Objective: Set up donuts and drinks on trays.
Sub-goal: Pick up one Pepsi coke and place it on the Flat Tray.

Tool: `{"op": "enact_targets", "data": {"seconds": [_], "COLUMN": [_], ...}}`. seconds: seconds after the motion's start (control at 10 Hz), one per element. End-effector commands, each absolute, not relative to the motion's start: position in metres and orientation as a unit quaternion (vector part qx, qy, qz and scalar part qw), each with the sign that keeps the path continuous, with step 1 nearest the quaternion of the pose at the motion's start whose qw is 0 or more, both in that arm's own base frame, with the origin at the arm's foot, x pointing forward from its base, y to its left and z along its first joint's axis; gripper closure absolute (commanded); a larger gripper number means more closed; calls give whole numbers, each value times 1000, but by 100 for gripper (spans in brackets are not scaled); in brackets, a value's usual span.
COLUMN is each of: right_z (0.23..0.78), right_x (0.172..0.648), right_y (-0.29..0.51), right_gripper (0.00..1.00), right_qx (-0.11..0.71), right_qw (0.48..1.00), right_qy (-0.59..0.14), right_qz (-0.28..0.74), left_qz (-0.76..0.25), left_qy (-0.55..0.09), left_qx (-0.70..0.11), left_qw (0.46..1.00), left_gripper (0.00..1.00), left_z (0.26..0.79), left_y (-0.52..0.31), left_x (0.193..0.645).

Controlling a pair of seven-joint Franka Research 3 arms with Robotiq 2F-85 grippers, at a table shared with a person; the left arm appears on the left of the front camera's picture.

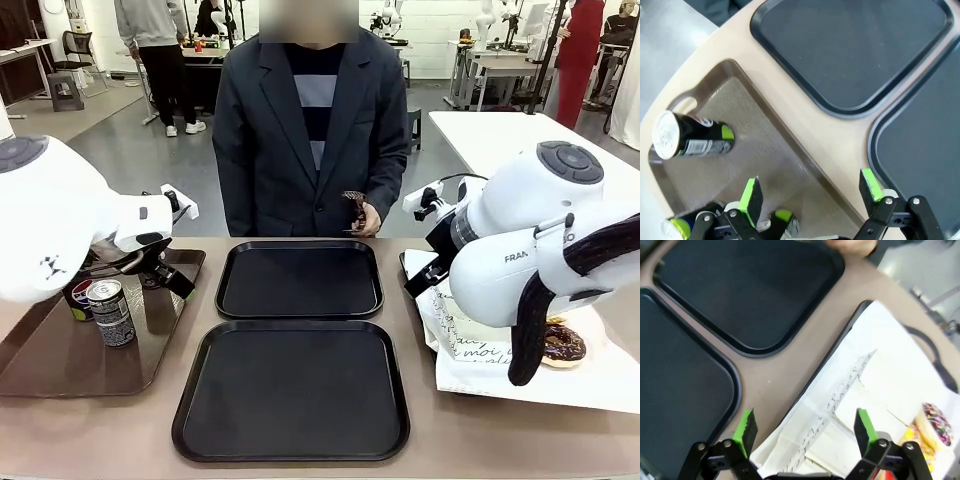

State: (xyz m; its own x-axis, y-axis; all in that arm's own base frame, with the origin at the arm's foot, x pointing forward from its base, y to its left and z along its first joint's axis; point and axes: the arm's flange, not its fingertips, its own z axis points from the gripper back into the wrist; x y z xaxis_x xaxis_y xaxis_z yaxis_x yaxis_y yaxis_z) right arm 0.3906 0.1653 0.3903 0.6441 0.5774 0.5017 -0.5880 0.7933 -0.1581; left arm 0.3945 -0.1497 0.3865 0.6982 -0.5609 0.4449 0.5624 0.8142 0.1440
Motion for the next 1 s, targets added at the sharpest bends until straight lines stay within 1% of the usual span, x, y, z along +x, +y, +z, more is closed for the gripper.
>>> {"op": "enact_targets", "data": {"seconds": [0.0,0.1,0.2,0.3,0.4,0.5,0.6,0.7,0.8,0.9], "right_z": [432,448,460,468,465,458,491,491,502,501], "right_x": [321,291,261,235,213,217,275,275,246,284], "right_y": [145,135,127,124,117,112,138,138,129,78], "right_gripper": [0,0,0,0,0,0,0,0,0,0], "right_qx": [5,-4,-31,-41,-55,-84,-34,-34,-55,192], "right_qw": [924,930,939,941,936,931,941,941,942,949], "right_qy": [-228,-199,-153,-115,-76,-81,-120,-120,-90,-109], "right_qz": [305,310,308,316,339,347,314,314,320,224], "left_qz": [-342,-359,-377,-391,-391,-372,-376,-376,-381,-297], "left_qy": [-197,-171,-139,-113,-104,-133,-109,-109,-109,-129], "left_qx": [23,35,35,36,34,61,38,38,45,-155], "left_qw": [918,917,915,913,914,916,919,919,917,933], "left_gripper": [0,0,0,0,0,0,0,0,0,0], "left_z": [440,451,455,459,453,449,480,480,490,485], "left_y": [-135,-132,-129,-126,-127,-127,-142,-142,-142,-107], "left_x": [330,302,281,270,250,248,291,291,278,310]}}
